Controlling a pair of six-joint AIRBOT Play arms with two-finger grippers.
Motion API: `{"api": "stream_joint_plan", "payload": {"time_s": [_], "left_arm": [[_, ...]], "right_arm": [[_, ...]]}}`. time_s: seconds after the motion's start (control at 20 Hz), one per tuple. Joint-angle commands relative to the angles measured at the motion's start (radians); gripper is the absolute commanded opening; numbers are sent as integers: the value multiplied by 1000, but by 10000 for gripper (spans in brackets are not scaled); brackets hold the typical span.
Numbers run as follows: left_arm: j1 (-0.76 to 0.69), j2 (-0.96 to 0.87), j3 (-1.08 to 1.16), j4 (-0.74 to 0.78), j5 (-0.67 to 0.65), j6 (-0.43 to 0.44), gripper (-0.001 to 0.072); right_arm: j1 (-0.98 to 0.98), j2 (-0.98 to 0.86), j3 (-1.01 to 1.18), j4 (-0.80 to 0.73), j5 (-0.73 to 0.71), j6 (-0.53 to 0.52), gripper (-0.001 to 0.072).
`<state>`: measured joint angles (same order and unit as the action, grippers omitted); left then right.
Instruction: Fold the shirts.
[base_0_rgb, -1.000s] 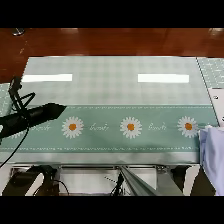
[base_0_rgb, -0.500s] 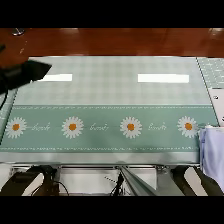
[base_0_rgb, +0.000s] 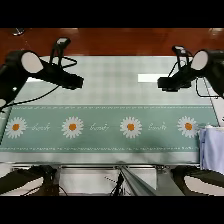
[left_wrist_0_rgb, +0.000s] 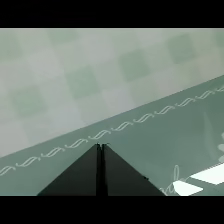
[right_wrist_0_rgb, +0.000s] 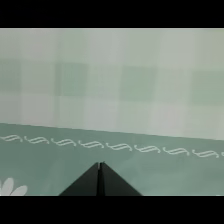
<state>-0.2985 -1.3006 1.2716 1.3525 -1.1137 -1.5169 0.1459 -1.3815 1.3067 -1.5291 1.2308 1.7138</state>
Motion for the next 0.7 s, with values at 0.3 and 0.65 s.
{"api": "stream_joint_plan", "payload": {"time_s": [0.3,0.65], "left_arm": [[2,-63,14,114,-83,-67,23],[3,-96,14,114,-83,-67,23]], "right_arm": [[35,-41,2,-130,0,100,25],[35,-41,2,-130,0,100,25]]}}
